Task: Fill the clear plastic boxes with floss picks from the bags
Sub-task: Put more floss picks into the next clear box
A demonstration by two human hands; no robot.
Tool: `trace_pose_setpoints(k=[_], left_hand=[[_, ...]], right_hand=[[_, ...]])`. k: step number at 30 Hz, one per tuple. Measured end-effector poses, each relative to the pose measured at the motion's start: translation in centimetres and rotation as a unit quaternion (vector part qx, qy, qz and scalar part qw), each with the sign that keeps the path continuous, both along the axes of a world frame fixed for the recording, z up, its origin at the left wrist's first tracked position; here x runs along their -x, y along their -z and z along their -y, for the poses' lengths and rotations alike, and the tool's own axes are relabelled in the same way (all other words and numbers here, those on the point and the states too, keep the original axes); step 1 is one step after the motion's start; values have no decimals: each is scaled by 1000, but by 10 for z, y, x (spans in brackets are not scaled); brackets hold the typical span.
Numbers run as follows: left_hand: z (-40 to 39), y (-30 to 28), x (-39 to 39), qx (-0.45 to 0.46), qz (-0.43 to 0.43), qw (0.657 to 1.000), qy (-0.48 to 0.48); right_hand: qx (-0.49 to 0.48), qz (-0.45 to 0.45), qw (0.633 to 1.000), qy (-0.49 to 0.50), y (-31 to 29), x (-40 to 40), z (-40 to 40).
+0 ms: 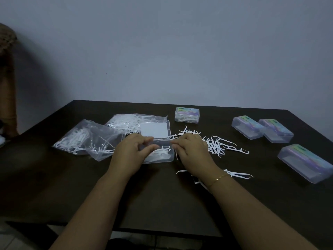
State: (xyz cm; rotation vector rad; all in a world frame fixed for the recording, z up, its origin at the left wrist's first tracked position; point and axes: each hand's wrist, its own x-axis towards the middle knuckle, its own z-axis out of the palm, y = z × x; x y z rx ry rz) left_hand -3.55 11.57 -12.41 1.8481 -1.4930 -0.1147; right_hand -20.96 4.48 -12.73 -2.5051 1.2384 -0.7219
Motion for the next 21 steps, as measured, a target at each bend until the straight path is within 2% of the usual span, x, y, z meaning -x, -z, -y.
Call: trace_pose_setpoints(k=[5, 13, 21], left_hand=[[-2, 1, -3, 25, -28, 999, -33], [-2, 4, 1, -32, -36, 999, -12], [-3, 5, 3, -24, -29, 999, -2]], right_hand=[[-36, 18, 998, 58, -6, 7, 0], [-55, -83, 986, 130, -1, 10, -2], [-63, -133, 976, 162, -3, 13, 2]])
